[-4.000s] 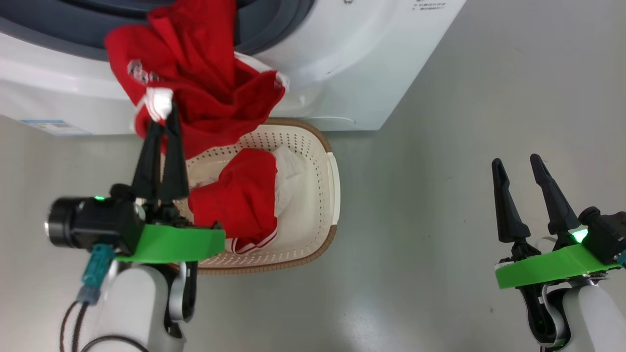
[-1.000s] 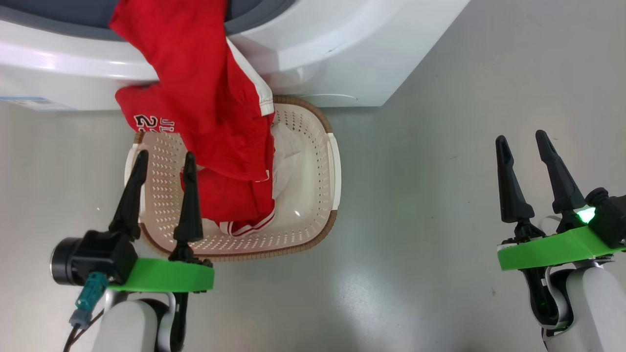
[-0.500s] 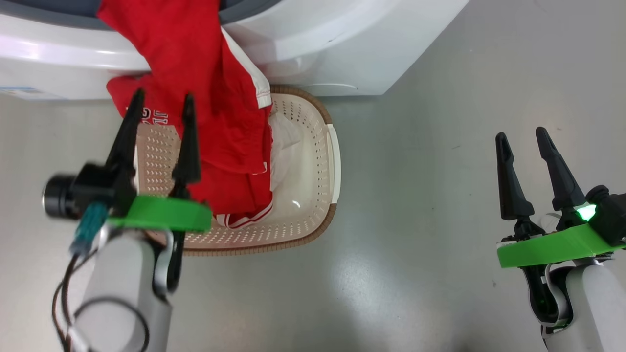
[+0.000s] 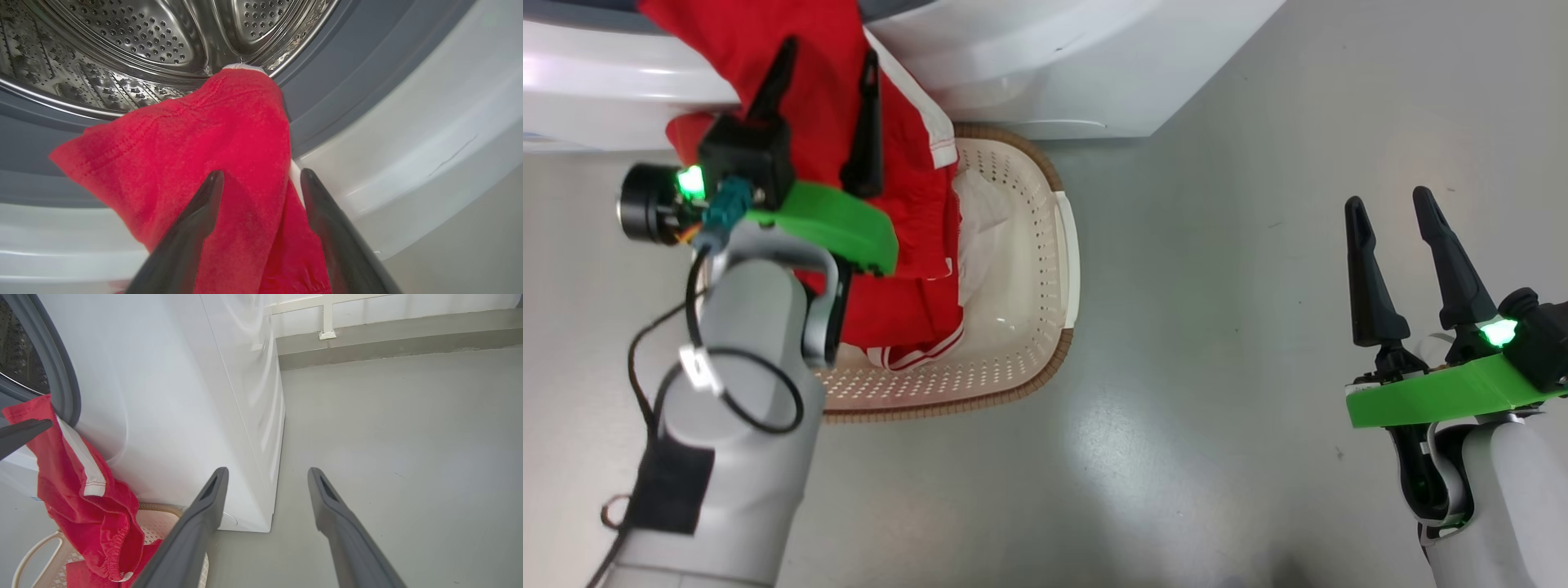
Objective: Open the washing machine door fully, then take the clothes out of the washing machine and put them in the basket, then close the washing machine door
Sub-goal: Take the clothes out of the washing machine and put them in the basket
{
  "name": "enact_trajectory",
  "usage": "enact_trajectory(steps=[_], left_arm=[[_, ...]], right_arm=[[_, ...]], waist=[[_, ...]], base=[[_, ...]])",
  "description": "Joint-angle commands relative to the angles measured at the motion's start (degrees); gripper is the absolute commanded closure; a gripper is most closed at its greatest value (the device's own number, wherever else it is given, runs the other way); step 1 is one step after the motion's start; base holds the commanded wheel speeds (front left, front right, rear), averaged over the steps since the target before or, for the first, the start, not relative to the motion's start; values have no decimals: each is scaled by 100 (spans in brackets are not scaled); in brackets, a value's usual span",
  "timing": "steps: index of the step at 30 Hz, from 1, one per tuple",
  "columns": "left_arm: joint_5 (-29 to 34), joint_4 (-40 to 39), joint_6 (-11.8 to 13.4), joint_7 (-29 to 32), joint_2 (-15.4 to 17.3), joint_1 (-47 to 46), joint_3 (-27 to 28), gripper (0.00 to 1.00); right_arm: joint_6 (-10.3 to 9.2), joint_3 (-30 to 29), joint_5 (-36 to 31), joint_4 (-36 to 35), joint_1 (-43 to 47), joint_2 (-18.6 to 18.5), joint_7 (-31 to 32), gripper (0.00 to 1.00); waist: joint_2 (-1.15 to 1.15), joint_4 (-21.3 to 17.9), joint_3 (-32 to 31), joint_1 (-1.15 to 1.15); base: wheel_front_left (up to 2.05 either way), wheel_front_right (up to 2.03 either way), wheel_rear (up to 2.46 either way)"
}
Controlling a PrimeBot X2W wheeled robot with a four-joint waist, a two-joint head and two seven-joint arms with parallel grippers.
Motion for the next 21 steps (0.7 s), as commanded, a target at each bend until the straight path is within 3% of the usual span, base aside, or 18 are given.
enact_trajectory(steps=[1, 8, 9, 10, 11, 12, 15, 19, 21], left_arm=[[-8, 62, 83, -27, 160, -101, 80, 0], [25, 536, 217, -27, 160, -463, 58, 3], [38, 574, 228, -27, 161, -475, 73, 9], [52, 595, 234, -27, 163, -480, 85, 22], [52, 595, 234, -27, 163, -480, 85, 22], [62, 602, 237, -27, 163, -475, 99, 36], [108, 567, 217, -27, 163, -412, 127, 60], [148, 498, 205, -27, 163, -349, 137, 69], [161, 418, 212, -27, 162, -288, 142, 79]], right_arm=[[37, 142, -21, -138, 19, 26, -36, 0], [37, 144, -19, -142, -7, 59, -36, 0], [37, 142, -19, -142, -7, 63, -36, 0], [37, 140, -20, -143, -4, 67, -36, 0], [37, 140, -20, -143, -4, 67, -36, 0], [37, 135, -21, -145, 0, 70, -36, 0], [37, 112, -28, -152, 33, 77, -36, 0], [37, 107, -36, -154, 45, 74, -36, 0], [37, 107, -38, -149, 48, 68, -36, 0]], waist=[[0, -31, 35, 0], [0, -94, 61, 0], [0, -100, 55, 0], [0, -104, 52, 0], [0, -104, 52, 0], [0, -104, 45, 0], [0, -85, 21, 0], [0, -60, 1, 0], [0, -41, -21, 0]], base=[[0, 0, 0], [0, 0, 0], [0, 0, 0], [0, 0, 0], [0, 0, 0], [0, 0, 0], [0, 0, 0], [0, 0, 0], [0, 0, 0]])
